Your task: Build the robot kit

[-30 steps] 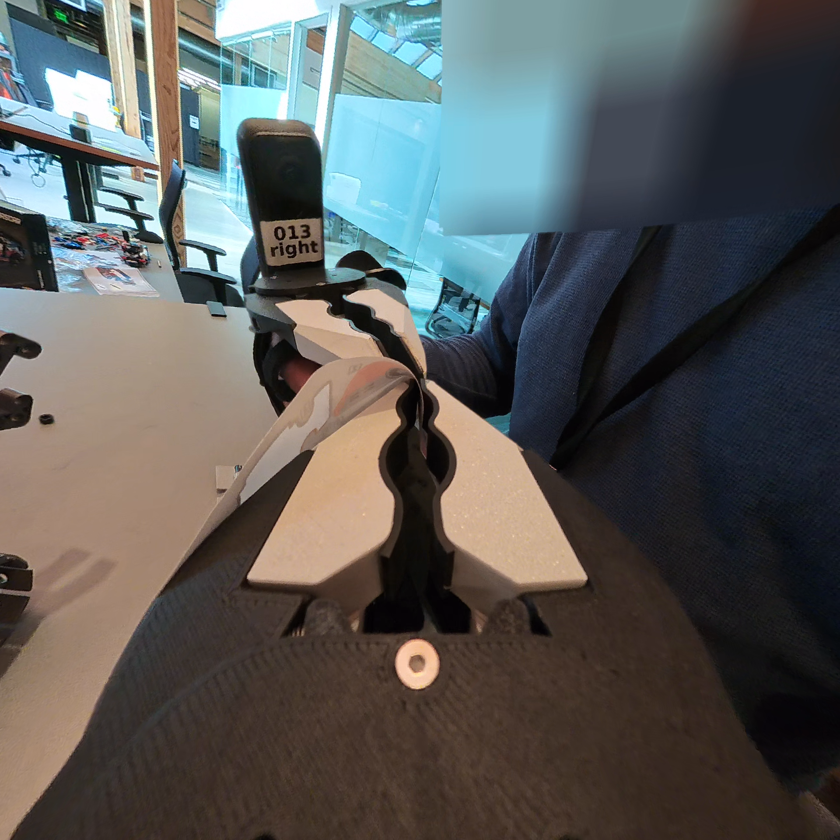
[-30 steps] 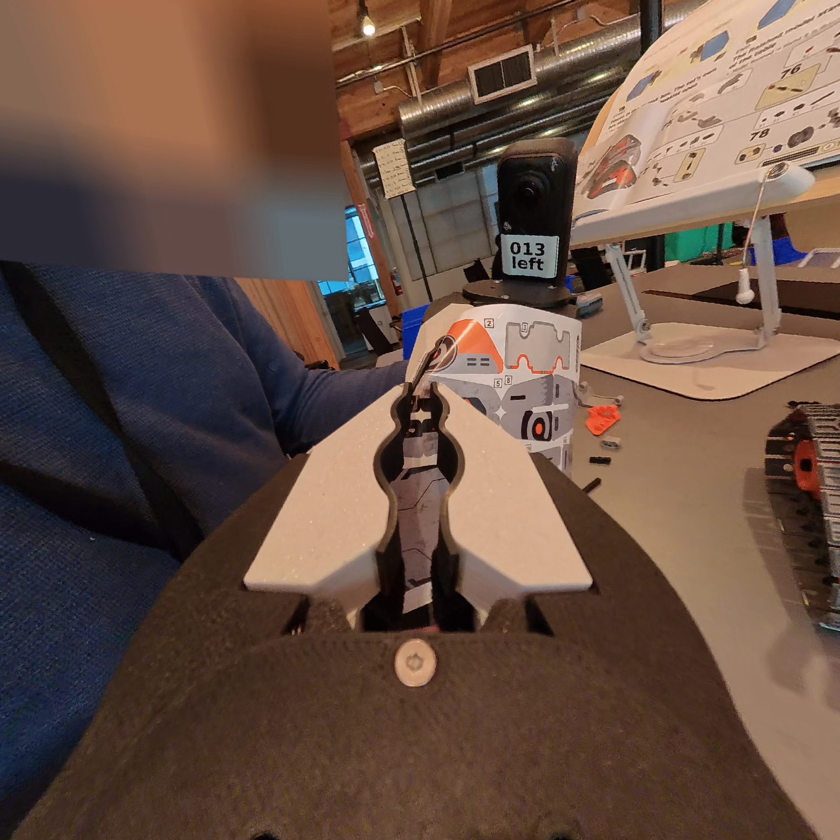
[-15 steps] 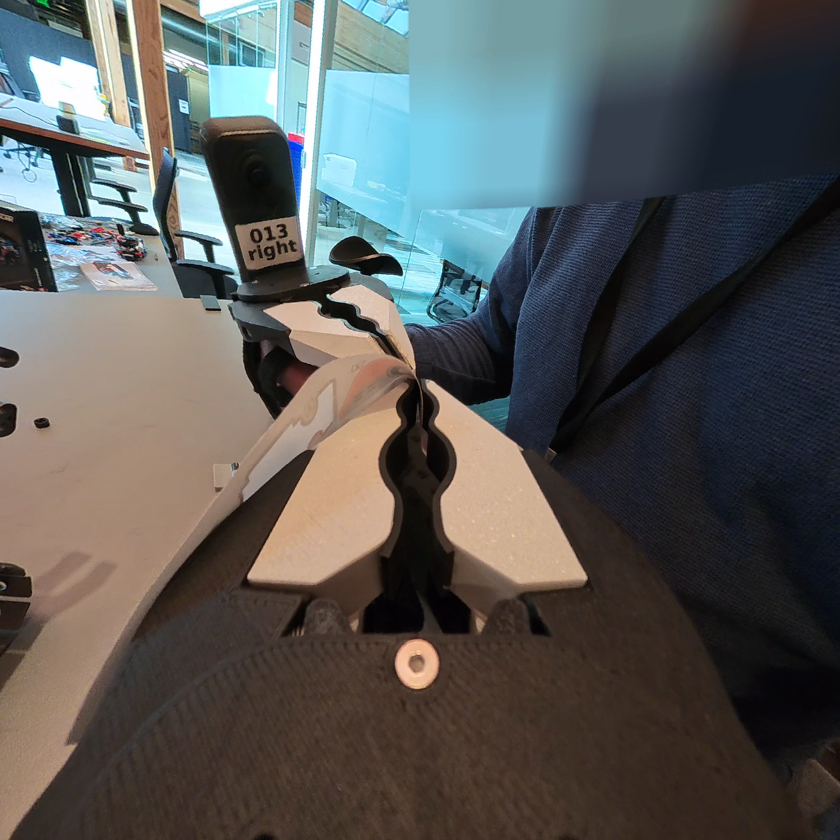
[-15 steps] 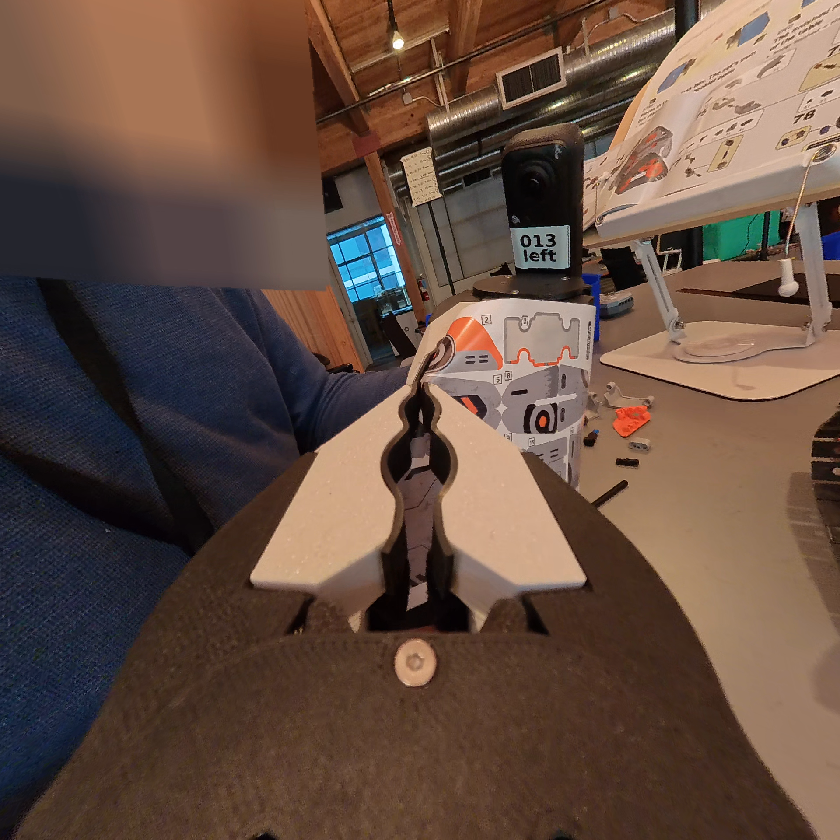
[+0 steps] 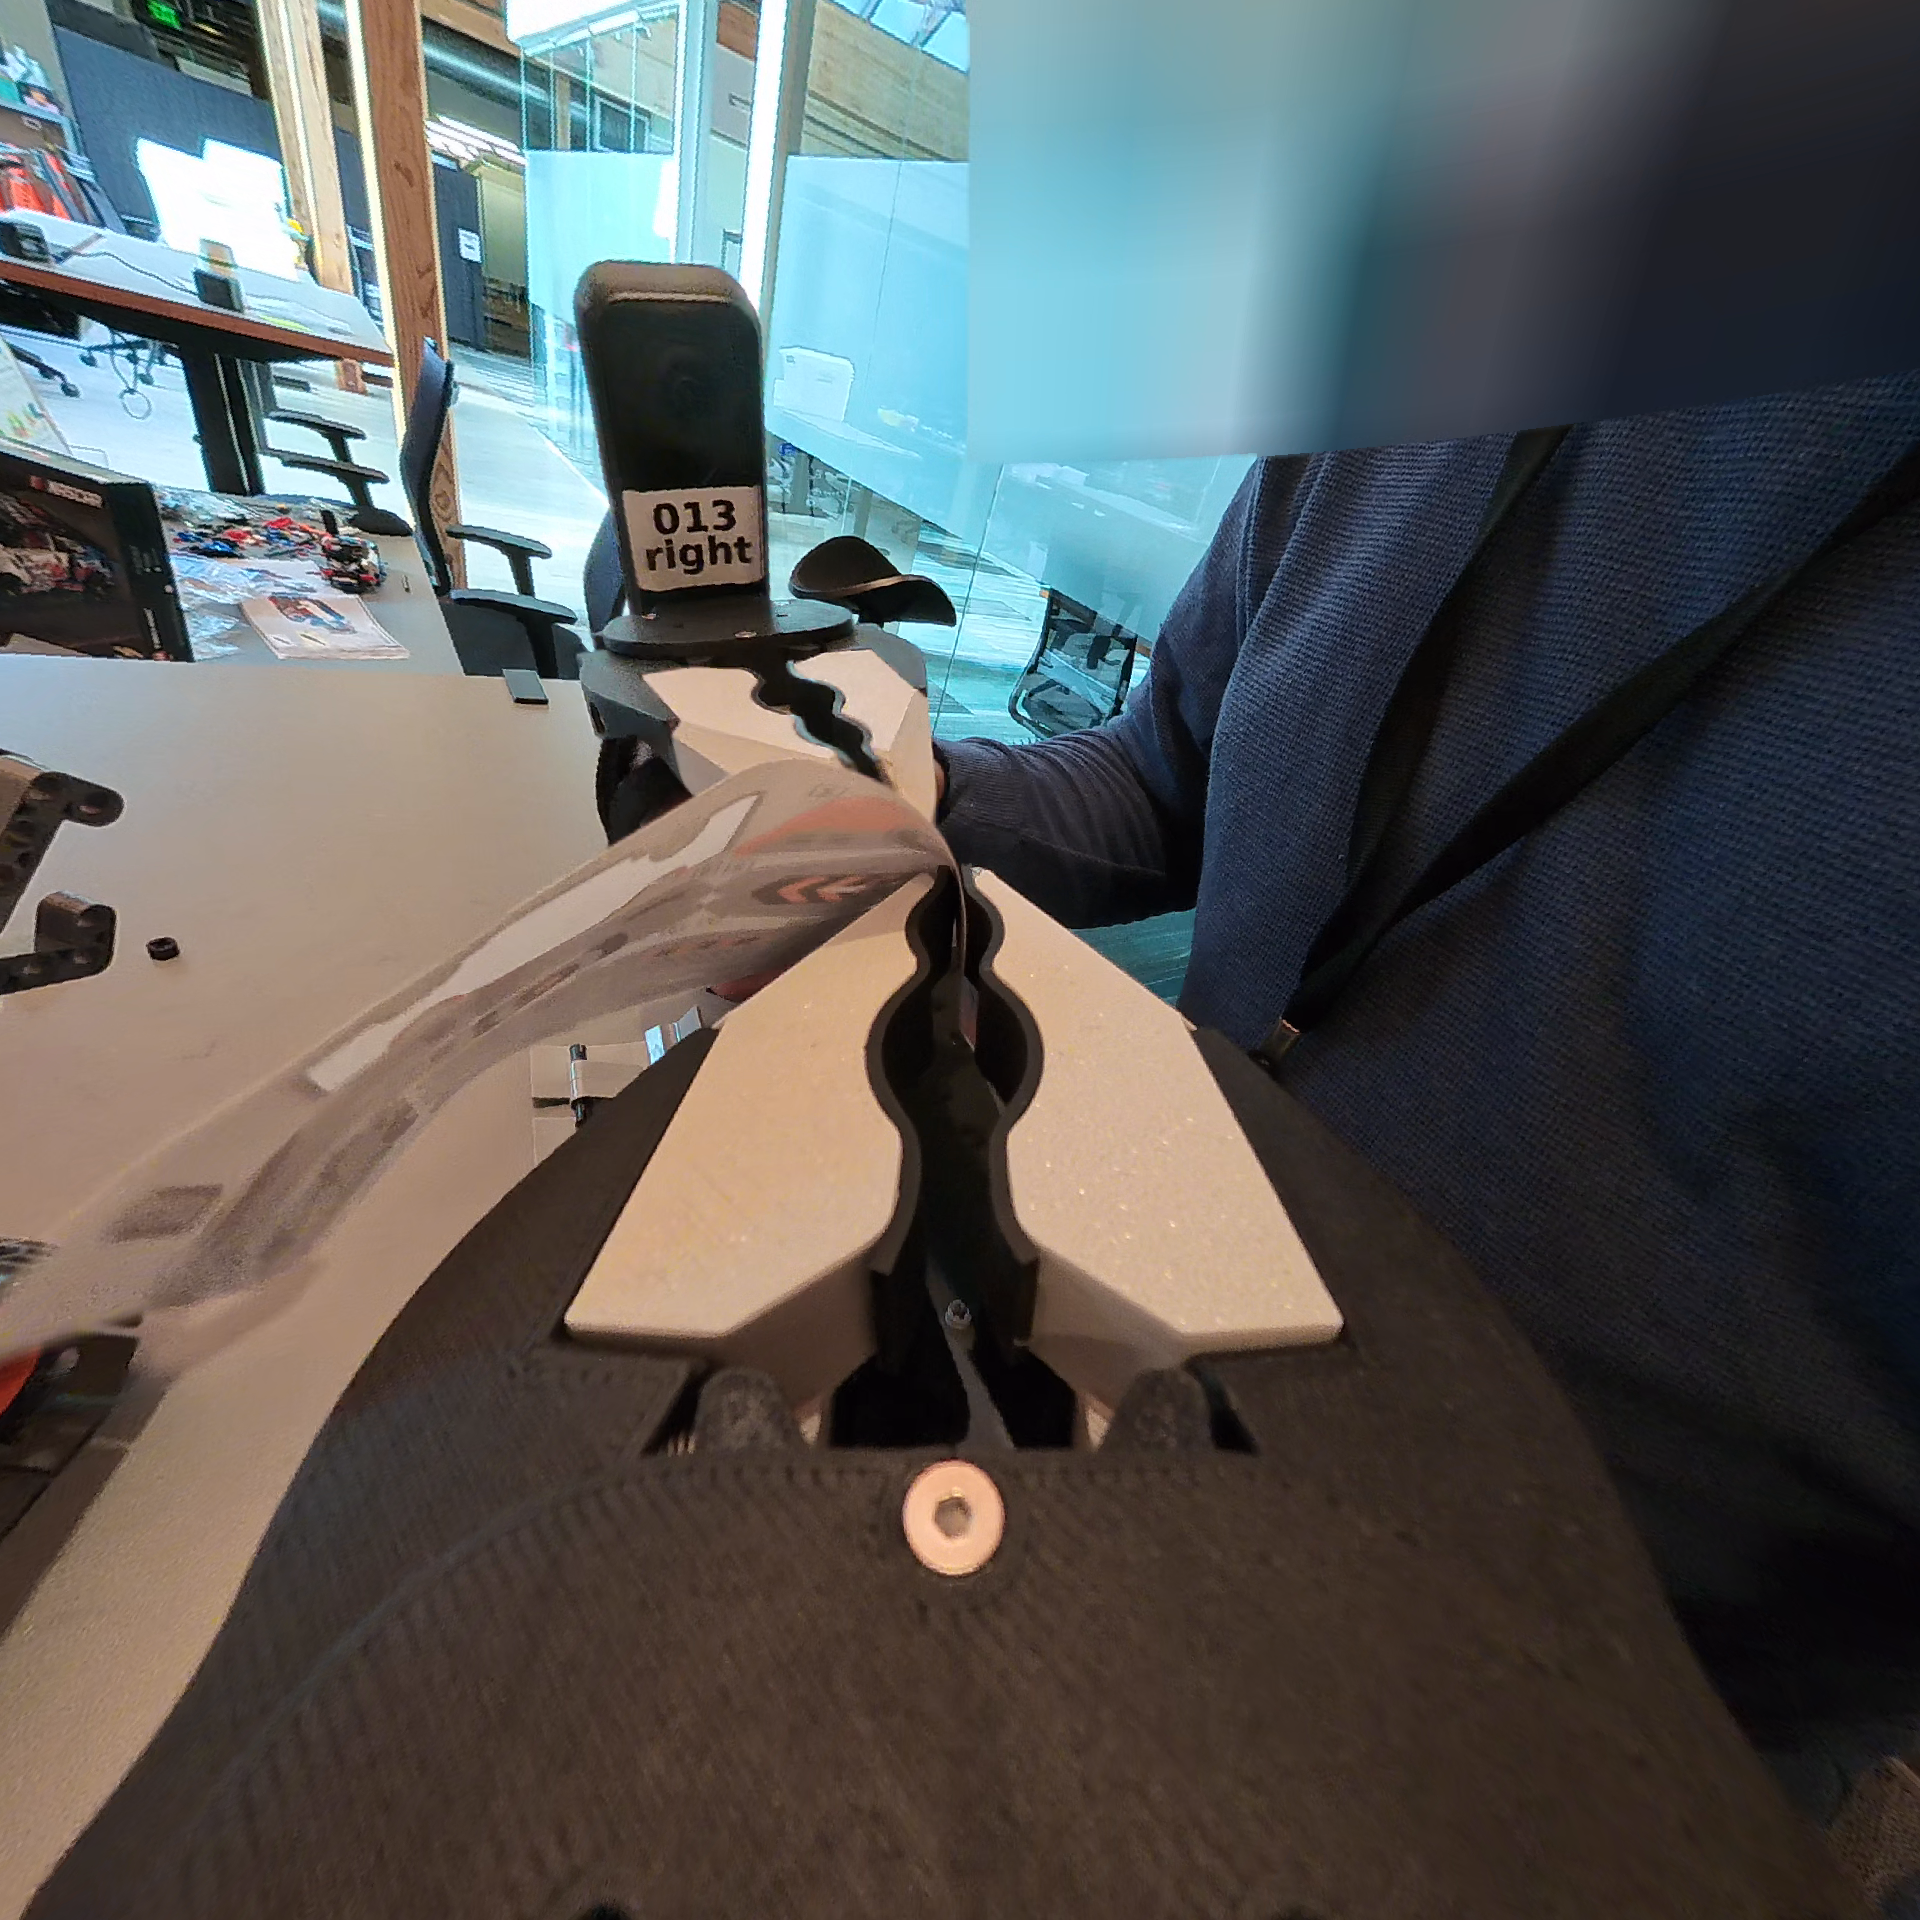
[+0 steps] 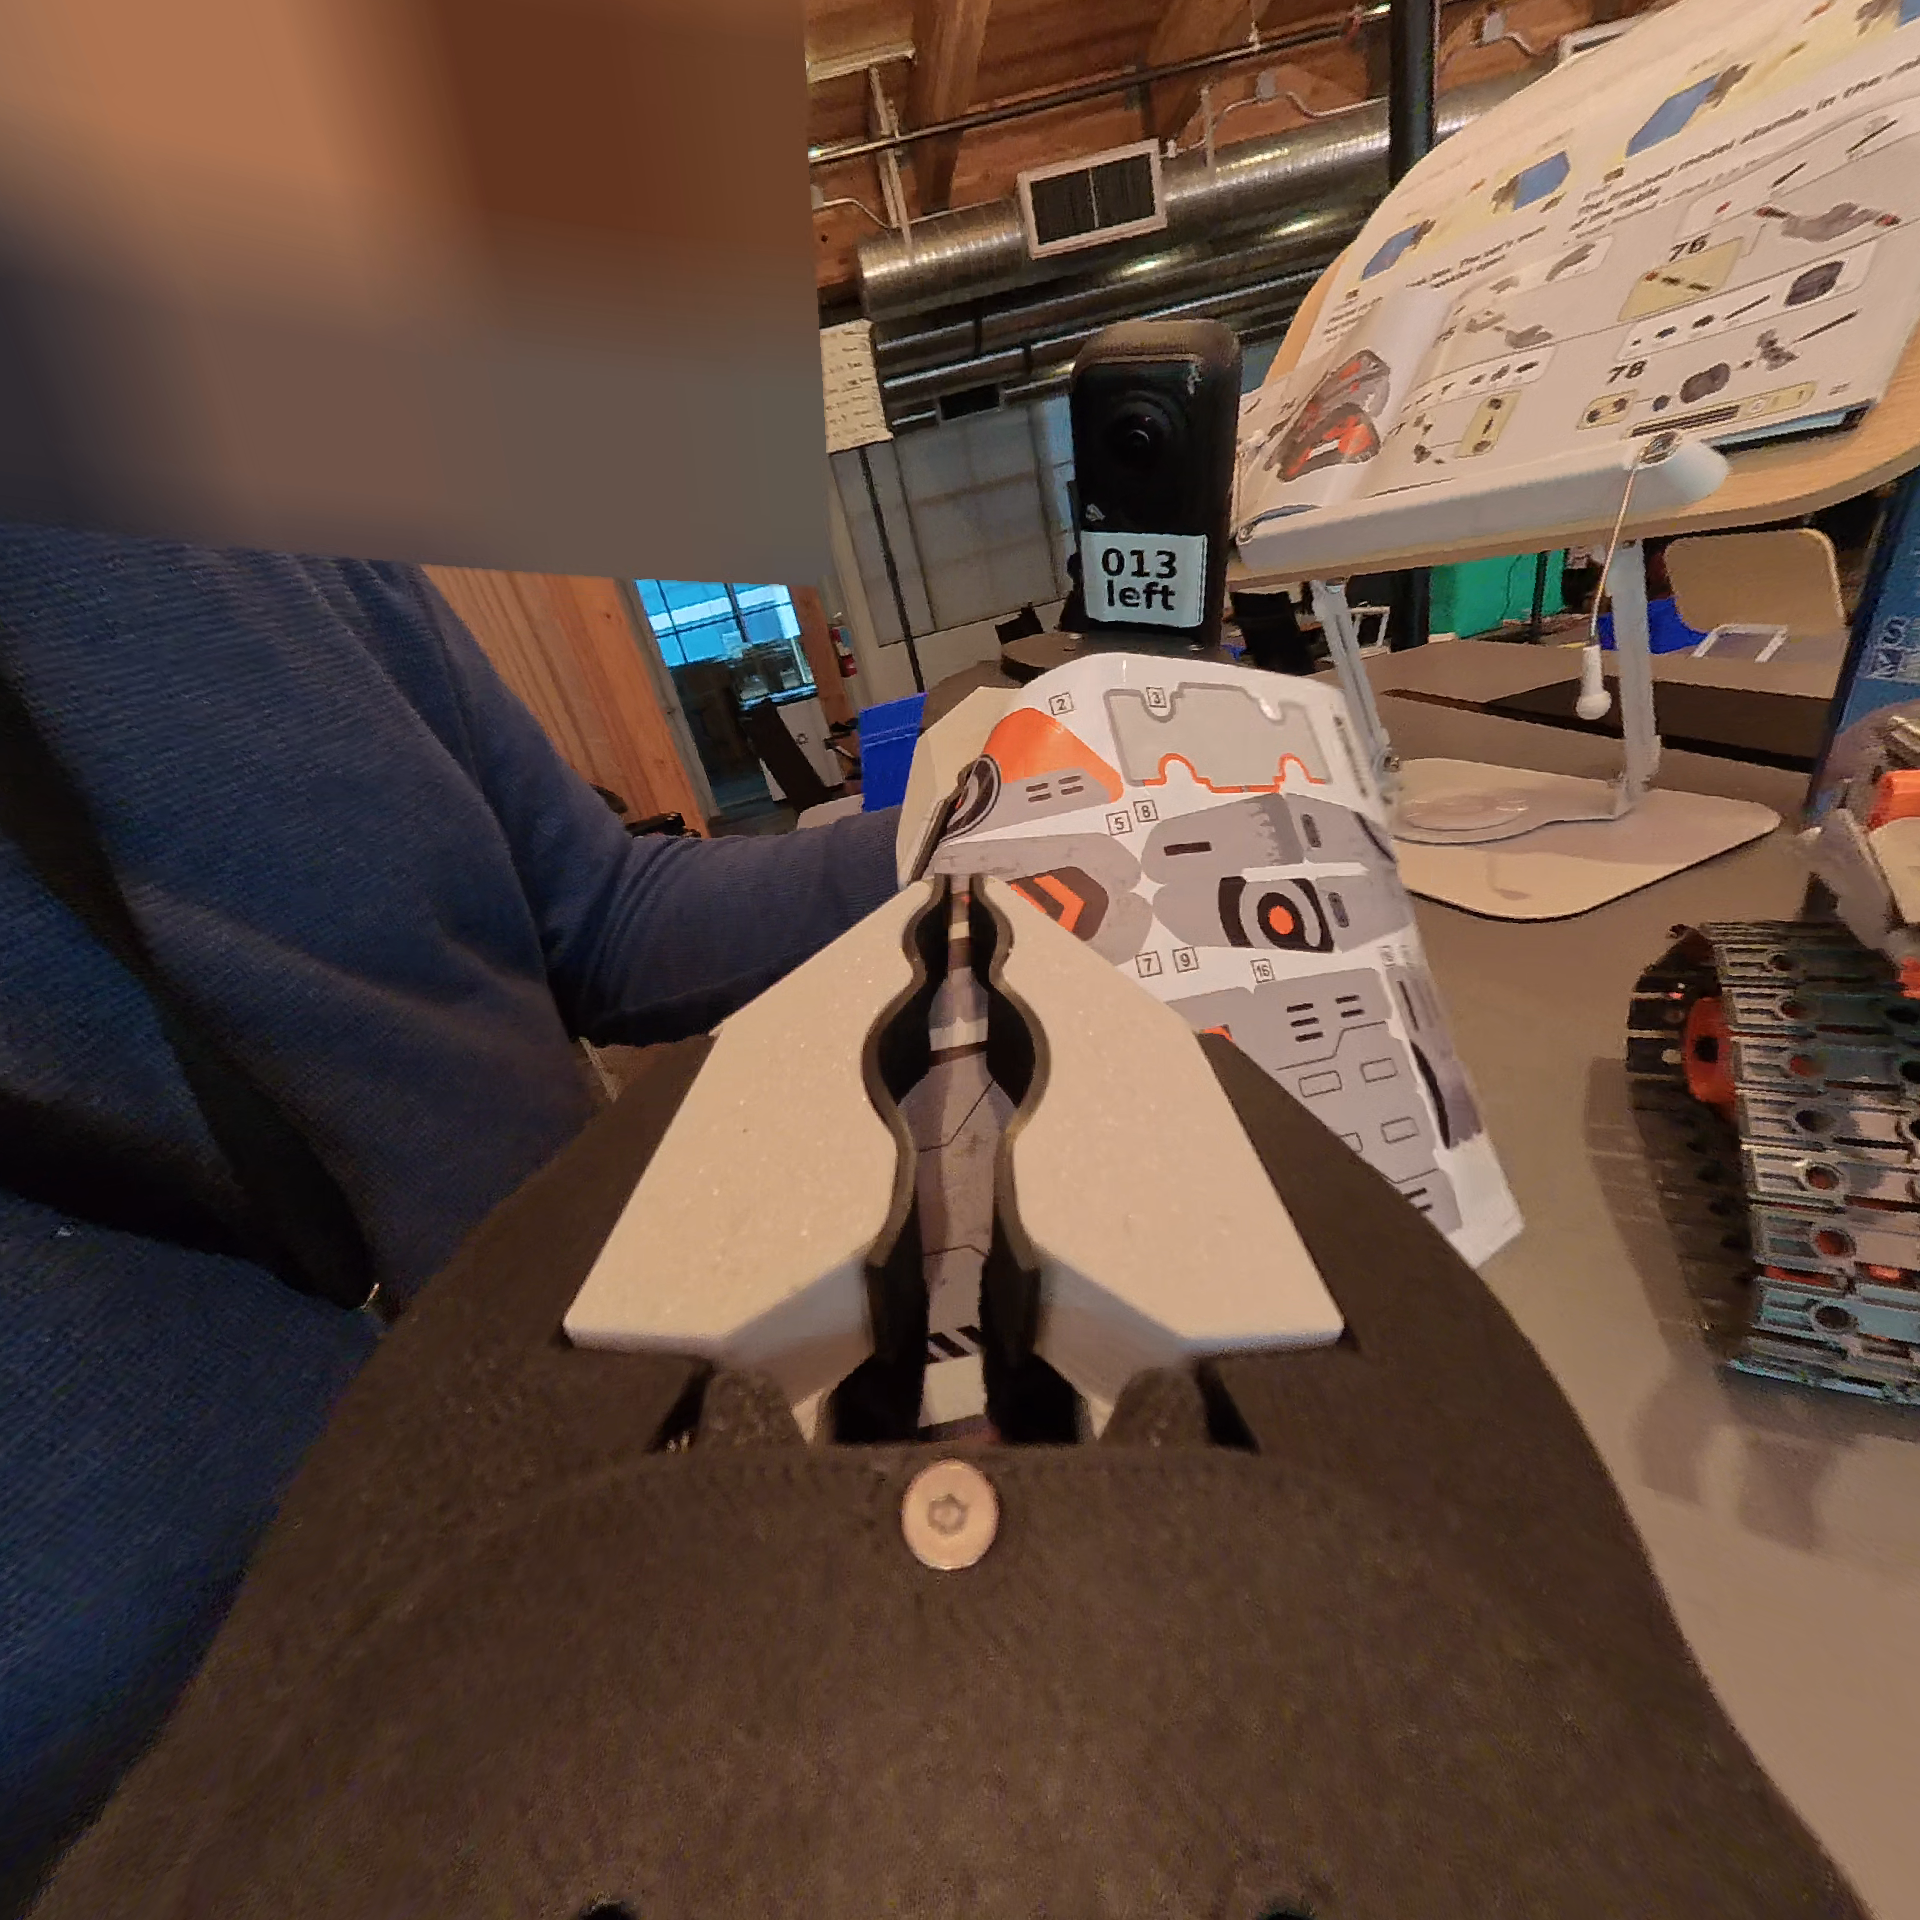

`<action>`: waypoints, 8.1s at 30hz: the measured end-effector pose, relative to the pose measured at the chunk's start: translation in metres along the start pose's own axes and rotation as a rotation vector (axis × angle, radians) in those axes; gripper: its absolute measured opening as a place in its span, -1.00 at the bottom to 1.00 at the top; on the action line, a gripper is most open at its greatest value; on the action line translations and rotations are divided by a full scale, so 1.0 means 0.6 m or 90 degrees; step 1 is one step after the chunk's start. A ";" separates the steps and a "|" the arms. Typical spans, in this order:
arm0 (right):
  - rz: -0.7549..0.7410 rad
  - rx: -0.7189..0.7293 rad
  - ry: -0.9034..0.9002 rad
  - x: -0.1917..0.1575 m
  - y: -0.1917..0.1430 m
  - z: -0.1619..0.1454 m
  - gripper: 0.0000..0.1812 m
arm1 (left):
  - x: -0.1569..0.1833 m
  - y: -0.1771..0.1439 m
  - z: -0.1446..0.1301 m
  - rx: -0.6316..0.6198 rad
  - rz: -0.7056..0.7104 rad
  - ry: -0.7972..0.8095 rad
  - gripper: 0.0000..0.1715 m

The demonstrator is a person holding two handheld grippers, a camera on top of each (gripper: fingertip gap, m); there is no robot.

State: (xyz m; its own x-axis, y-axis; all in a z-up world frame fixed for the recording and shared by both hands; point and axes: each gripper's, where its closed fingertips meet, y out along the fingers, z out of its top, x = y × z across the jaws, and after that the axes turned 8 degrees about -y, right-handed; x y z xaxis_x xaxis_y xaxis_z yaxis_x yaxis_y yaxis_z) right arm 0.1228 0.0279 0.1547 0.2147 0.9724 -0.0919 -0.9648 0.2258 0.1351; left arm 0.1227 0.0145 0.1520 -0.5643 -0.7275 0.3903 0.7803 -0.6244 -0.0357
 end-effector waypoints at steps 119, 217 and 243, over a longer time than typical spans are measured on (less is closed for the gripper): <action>-0.276 0.193 0.169 0.151 0.030 0.058 -1.00 | -0.106 -0.153 0.041 -0.082 0.676 0.288 -0.58; -0.202 -0.074 0.066 0.147 0.061 0.031 -1.00 | -0.102 -0.141 0.094 0.262 0.098 -0.123 -1.00; -0.370 -0.218 -0.005 0.228 0.033 -0.022 -1.00 | -0.217 -0.203 0.070 0.144 0.325 -0.059 -0.80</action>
State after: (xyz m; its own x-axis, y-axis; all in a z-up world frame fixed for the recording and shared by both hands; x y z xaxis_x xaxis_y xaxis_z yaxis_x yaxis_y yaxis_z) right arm 0.1309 0.1649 0.1318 0.7133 0.6992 -0.0473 -0.6854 0.6820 -0.2553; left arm 0.1125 0.1975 0.1441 -0.0826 -0.8866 0.4552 0.9921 -0.1163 -0.0464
